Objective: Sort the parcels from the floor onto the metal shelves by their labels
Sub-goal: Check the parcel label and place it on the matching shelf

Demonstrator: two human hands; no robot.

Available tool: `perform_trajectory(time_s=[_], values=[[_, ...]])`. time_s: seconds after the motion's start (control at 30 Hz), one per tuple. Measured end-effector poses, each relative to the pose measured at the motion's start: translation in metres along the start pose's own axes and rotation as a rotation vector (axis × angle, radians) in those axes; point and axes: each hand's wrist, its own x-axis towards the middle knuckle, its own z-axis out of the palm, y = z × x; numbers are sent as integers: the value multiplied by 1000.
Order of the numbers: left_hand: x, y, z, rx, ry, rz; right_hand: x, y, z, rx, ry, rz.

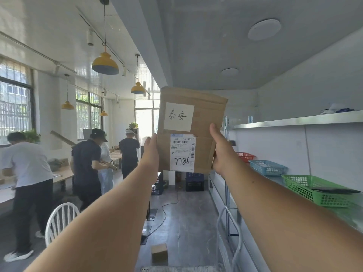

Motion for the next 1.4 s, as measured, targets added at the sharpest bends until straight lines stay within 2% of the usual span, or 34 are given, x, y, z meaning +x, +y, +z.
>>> perform_trajectory(time_s=[0.13,0.27,0.4,0.5,0.77,0.93,1.2,1.4], values=[[-2,-2,-9,-7,-8,-12,-2,-1,-5,-36,18,44],[-3,-4,-12,-24,-49,87,-5,2,-6,-62,32,81],[-6,-3,-9,-36,-49,88,-8,7,-8,-97,40,94],[-8,-5,-12,-28,-75,76,-9,8,-9,-150,73,94],[-8,-14,-16,-120,-135,4,-11,10,-16,-90,37,86],[-8,-15,-21,-103,-199,-25,-11,9,-22,-175,74,6],[-5,-22,-17,-183,-314,-69,-13,18,-25,-134,27,21],[-4,-26,-22,-226,-337,-82,-10,28,-28,-100,65,8]])
